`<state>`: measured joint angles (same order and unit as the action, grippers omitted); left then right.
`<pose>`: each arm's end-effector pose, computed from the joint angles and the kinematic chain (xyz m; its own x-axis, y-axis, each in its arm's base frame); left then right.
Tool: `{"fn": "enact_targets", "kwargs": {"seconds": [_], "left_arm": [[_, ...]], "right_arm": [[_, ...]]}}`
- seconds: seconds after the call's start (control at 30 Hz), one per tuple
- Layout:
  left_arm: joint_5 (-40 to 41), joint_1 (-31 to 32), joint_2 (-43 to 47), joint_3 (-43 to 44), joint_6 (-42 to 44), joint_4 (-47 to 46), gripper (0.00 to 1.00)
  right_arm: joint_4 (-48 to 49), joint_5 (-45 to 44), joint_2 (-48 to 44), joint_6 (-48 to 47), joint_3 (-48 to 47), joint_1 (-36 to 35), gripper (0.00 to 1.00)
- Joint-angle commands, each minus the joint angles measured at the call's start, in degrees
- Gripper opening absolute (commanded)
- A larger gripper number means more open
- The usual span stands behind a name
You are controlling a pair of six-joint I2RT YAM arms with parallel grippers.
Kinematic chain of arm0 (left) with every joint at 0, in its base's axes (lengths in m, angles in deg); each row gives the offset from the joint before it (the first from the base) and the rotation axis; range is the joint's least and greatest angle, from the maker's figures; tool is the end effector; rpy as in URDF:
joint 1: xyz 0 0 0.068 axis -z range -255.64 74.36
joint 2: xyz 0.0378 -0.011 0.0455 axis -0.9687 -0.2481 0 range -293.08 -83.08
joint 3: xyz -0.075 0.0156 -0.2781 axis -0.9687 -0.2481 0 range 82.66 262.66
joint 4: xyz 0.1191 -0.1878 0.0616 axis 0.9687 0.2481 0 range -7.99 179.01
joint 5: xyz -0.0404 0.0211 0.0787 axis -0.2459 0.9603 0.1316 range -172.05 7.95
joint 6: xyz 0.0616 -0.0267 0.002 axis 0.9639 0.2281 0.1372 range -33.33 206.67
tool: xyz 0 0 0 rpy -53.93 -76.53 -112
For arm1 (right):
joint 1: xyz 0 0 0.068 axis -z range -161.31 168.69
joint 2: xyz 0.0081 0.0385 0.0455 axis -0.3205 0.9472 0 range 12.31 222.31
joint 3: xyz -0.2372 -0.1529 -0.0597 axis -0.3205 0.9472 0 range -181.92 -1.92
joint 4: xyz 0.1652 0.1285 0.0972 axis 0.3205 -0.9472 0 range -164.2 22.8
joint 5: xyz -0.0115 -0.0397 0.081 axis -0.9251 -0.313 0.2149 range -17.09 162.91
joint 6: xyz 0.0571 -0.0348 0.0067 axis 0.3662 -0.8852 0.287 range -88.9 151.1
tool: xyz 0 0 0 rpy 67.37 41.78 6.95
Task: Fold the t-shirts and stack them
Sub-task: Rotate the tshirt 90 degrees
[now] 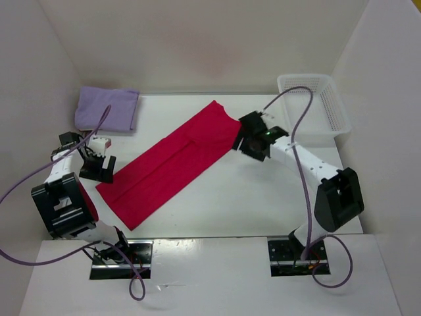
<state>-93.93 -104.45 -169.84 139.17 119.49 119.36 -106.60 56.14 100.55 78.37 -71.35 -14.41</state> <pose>0.2381 0.1184 0.2214 -0.8990 0.1106 -0.4237 0.1003 0.9939 0.0466 0.2577 0.1494 0.2753 -0.7738 0.3350 -0.5376 0.2546 0.9416 0.2204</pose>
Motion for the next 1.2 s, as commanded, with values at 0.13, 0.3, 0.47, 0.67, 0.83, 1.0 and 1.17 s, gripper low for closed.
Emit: {"fn": "enact_targets", "kwargs": {"seconds": [0.13, 0.3, 0.47, 0.67, 0.83, 1.0, 1.17], "left_arm": [[-1.30, 0.08, 0.97, -2.98, 3.30, 0.71, 0.99], [2.91, 0.08, 2.65, -6.06, 4.62, -0.34, 0.99], [4.76, 0.08, 2.65, -5.53, 4.62, 1.59, 0.99], [4.77, 0.08, 2.65, -3.78, 4.10, 3.34, 0.99], [1.16, 0.08, 1.43, 0.52, 4.10, 8.26, 0.99], [-4.12, 5.33, -1.39, 5.09, 7.34, 14.51, 0.99], [1.76, 20.44, -2.53, 4.40, 6.47, 14.60, 0.99]], "right_arm": [[9.44, 7.37, 16.49, -10.17, -15.95, 12.98, 0.67], [5.82, 6.58, 30.48, -13.78, -26.89, 14.02, 0.66], [5.82, 8.16, 38.04, -12.64, -31.02, 15.87, 0.66], [5.30, 8.78, 44.80, -13.33, -35.68, 17.55, 0.55], [2.93, 8.52, 51.57, -15.09, -46.39, 18.60, 0.00], [-8.30, 1.93, 72.33, -24.22, -92.97, 17.72, 0.00], [-1.30, 14.82, 75.14, -30.56, -101.24, 17.63, 0.51]]}}
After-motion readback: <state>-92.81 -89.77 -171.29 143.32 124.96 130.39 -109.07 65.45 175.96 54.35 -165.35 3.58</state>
